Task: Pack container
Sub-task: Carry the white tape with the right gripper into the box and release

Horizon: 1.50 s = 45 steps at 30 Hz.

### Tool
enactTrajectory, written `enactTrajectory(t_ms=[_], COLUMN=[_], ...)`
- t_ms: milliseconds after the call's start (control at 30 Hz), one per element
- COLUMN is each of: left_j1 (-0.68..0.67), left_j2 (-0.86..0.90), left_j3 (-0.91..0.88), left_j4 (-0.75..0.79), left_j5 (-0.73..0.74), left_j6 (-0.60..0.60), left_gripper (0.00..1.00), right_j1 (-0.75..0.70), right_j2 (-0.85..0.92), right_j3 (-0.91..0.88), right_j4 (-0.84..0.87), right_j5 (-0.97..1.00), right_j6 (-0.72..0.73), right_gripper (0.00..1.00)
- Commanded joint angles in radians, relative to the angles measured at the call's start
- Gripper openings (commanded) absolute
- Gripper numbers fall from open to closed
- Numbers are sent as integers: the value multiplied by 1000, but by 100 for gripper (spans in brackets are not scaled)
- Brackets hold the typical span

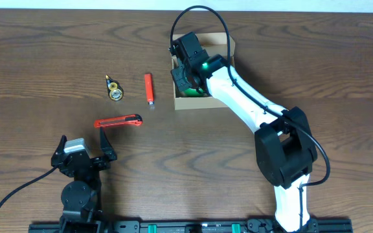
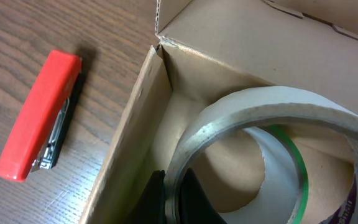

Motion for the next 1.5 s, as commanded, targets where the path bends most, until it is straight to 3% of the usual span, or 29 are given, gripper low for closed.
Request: enactTrajectory(t_ms=[0, 433, 1367, 1400, 1467], left_j1=[3, 3, 3, 3, 3], left_j2=[-7, -7, -7, -7, -7], left_j3=[-34, -34, -34, -34, -34], left_j4=[-11, -11, -11, -11, -11], left_j5=[-10, -10, -10, -10, -10], left_j6=[11, 11, 11, 11, 11], left_gripper=[95, 96, 95, 95, 95], right_j1=[23, 23, 22, 22, 22], right_j2=[10, 9, 53, 53, 53], right_j3=[1, 158, 141, 141, 141], right_j4=[-25, -154, -190, -190, -191], right_j5=[-23, -12, -40, -40, -40], right_j6=[31, 33, 49, 49, 49], right_gripper=[1, 1, 1, 2, 19])
